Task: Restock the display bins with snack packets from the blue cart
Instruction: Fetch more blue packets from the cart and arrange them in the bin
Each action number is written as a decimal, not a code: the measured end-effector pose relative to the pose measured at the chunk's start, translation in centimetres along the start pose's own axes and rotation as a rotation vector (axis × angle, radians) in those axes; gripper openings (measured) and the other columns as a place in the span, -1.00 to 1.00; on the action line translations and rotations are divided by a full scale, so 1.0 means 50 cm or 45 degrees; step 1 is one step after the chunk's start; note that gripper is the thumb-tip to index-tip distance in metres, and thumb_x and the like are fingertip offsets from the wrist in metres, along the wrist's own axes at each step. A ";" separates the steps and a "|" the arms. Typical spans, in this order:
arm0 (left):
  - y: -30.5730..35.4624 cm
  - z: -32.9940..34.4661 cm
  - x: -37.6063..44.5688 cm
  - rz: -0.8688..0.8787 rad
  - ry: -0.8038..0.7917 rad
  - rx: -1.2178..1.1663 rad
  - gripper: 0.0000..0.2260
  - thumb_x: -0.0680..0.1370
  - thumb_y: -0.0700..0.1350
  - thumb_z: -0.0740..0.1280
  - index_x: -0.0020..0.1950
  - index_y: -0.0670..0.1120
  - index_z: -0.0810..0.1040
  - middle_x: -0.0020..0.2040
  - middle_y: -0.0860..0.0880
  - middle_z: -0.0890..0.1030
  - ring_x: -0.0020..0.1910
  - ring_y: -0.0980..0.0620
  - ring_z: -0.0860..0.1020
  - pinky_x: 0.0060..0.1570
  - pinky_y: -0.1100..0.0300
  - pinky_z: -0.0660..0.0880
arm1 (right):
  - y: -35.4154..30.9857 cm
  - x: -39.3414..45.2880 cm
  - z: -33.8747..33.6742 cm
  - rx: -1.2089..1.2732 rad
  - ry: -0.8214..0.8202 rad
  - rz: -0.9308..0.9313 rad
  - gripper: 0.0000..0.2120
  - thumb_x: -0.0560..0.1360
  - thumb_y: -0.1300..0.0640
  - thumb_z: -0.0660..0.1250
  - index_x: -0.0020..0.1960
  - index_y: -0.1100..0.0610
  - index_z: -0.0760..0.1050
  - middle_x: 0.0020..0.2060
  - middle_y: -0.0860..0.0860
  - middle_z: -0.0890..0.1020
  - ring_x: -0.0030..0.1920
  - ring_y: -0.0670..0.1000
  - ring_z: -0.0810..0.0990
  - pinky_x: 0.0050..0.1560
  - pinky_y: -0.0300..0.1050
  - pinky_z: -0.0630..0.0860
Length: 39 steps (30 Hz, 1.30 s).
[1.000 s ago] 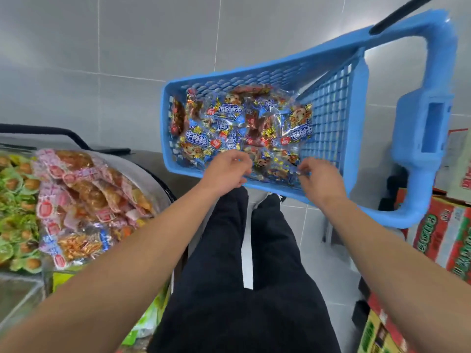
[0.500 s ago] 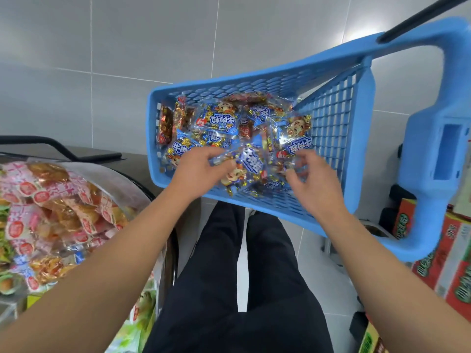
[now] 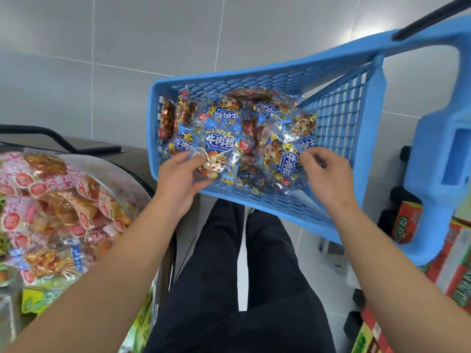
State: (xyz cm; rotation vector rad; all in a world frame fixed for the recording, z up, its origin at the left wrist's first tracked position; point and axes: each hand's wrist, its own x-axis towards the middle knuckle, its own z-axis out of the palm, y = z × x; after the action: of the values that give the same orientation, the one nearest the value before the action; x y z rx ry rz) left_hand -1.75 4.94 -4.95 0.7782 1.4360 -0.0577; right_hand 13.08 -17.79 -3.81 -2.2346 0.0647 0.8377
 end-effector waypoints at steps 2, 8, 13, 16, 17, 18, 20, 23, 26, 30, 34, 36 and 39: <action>0.009 0.010 -0.002 -0.005 -0.034 -0.039 -0.56 0.56 -0.25 0.43 0.40 -0.12 0.40 -0.27 -0.01 0.71 -0.40 0.04 0.64 -0.30 0.11 0.64 | -0.021 0.000 -0.015 0.259 0.009 0.088 -0.86 0.55 0.03 0.33 -0.15 -0.10 0.62 -0.27 -0.21 0.67 -0.19 -0.10 0.67 0.00 -0.07 0.63; 0.038 0.021 -0.006 -0.072 -0.255 -0.071 -0.82 0.57 -0.39 0.32 0.08 -0.16 0.46 0.11 -0.24 0.62 -0.13 -0.17 0.72 -0.19 0.00 0.66 | -0.052 0.030 -0.046 0.407 -0.035 0.059 -0.85 0.51 0.04 0.39 -0.18 -0.12 0.71 -0.24 -0.08 0.71 -0.21 -0.05 0.61 -0.02 0.04 0.64; 0.053 0.017 -0.003 -0.037 -0.423 0.076 -0.75 0.56 -0.46 0.24 0.13 -0.17 0.47 0.23 -0.26 0.58 0.02 -0.17 0.70 -0.12 -0.01 0.66 | -0.070 0.052 -0.047 0.262 -0.301 -0.002 -0.76 0.54 0.10 0.39 -0.22 -0.15 0.71 -0.17 -0.13 0.72 -0.18 -0.12 0.64 -0.07 -0.08 0.57; 0.056 0.029 0.005 -0.101 -0.536 0.184 -0.38 0.51 -0.39 0.34 0.53 -0.06 0.30 0.43 -0.08 0.50 0.20 -0.12 0.64 -0.05 -0.09 0.65 | -0.092 0.058 -0.029 0.008 -0.491 -0.072 -0.82 0.52 0.02 0.41 -0.23 -0.17 0.69 -0.22 -0.25 0.70 -0.25 -0.28 0.61 -0.13 -0.32 0.52; 0.057 0.034 0.006 -0.127 -0.569 0.216 -0.29 0.47 -0.28 0.42 0.57 0.00 0.27 0.53 -0.03 0.37 0.29 -0.11 0.58 -0.02 -0.13 0.65 | -0.098 0.061 -0.018 -0.047 -0.515 -0.106 -0.83 0.51 0.02 0.42 -0.24 -0.16 0.68 -0.29 -0.19 0.69 -0.33 -0.24 0.57 -0.24 -0.39 0.48; 0.058 0.041 0.005 -0.135 -0.612 0.280 -0.23 0.39 -0.15 0.50 0.57 0.04 0.29 0.55 0.06 0.31 0.35 -0.04 0.53 0.00 -0.13 0.65 | -0.104 0.063 -0.005 -0.086 -0.519 -0.158 -0.84 0.50 0.03 0.44 -0.23 -0.13 0.68 -0.37 -0.12 0.64 -0.41 -0.19 0.50 -0.35 -0.40 0.42; 0.056 0.057 0.006 -0.080 -0.703 0.555 -0.18 0.29 0.02 0.58 0.51 0.08 0.35 0.50 0.19 0.31 0.35 0.09 0.51 0.00 -0.03 0.66 | -0.116 0.064 0.024 -0.134 -0.483 -0.288 -0.87 0.49 0.07 0.45 -0.23 -0.07 0.66 -0.45 -0.01 0.53 -0.45 -0.14 0.37 -0.39 -0.32 0.33; 0.047 0.081 0.006 0.092 -0.715 0.931 -0.14 0.39 0.00 0.59 0.60 0.02 0.23 0.59 0.09 0.22 0.19 0.29 0.56 -0.07 0.13 0.66 | -0.122 0.064 0.063 -0.113 -0.381 -0.328 -0.92 0.48 0.06 0.46 -0.19 -0.05 0.65 -0.35 0.12 0.58 -0.38 -0.09 0.39 -0.30 -0.18 0.36; 0.044 0.095 0.008 0.232 -0.656 1.052 -0.24 0.46 -0.08 0.56 0.58 -0.05 0.27 0.39 0.19 0.36 -0.15 0.54 0.51 -0.26 0.23 0.64 | -0.117 0.059 0.089 0.049 -0.326 -0.228 -0.96 0.49 0.07 0.45 -0.12 0.01 0.68 -0.35 -0.03 0.57 -0.34 -0.13 0.44 -0.27 -0.26 0.39; 0.047 0.093 0.018 0.371 -0.603 1.235 -0.41 0.48 -0.03 0.53 0.46 -0.06 0.42 0.17 0.22 0.50 0.10 0.21 0.59 0.07 0.00 0.63 | -0.101 0.055 0.099 0.293 -0.252 -0.055 -0.93 0.49 0.09 0.45 -0.08 -0.07 0.65 -0.26 -0.21 0.63 -0.24 -0.22 0.56 -0.16 -0.36 0.48; 0.050 0.079 0.039 0.197 -0.425 0.913 -0.33 0.55 -0.02 0.47 0.59 -0.01 0.26 0.35 0.23 0.35 -0.04 0.24 0.59 -0.27 0.26 0.61 | -0.056 0.092 0.080 0.069 0.282 0.200 -0.61 0.46 -0.01 0.38 0.27 0.00 0.47 0.18 -0.10 0.48 0.24 -0.03 0.49 0.27 -0.07 0.43; 0.052 0.072 0.052 0.166 -0.309 0.786 -0.30 0.56 -0.03 0.46 0.61 -0.01 0.20 0.54 0.11 0.24 0.09 0.19 0.53 -0.28 0.27 0.59 | -0.030 0.116 0.073 -0.107 0.167 0.373 -0.32 0.46 0.06 0.41 0.49 0.12 0.23 0.37 0.03 0.37 0.42 0.11 0.34 0.40 0.03 0.33; 0.057 0.066 0.065 0.167 -0.247 0.655 -0.29 0.56 -0.05 0.46 0.62 -0.04 0.17 0.63 0.00 0.15 0.14 0.14 0.53 -0.33 0.30 0.58 | -0.010 0.148 0.075 -0.101 -0.138 0.615 -0.13 0.43 0.19 0.47 0.55 0.18 0.00 0.39 0.14 0.38 0.38 0.22 0.39 0.34 0.06 0.41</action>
State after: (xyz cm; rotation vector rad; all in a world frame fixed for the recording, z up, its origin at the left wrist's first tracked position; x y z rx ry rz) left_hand 3.03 6.78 -6.82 1.2499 1.1918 -0.4036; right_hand 16.97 -13.48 -9.76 -2.2751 0.5450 1.2327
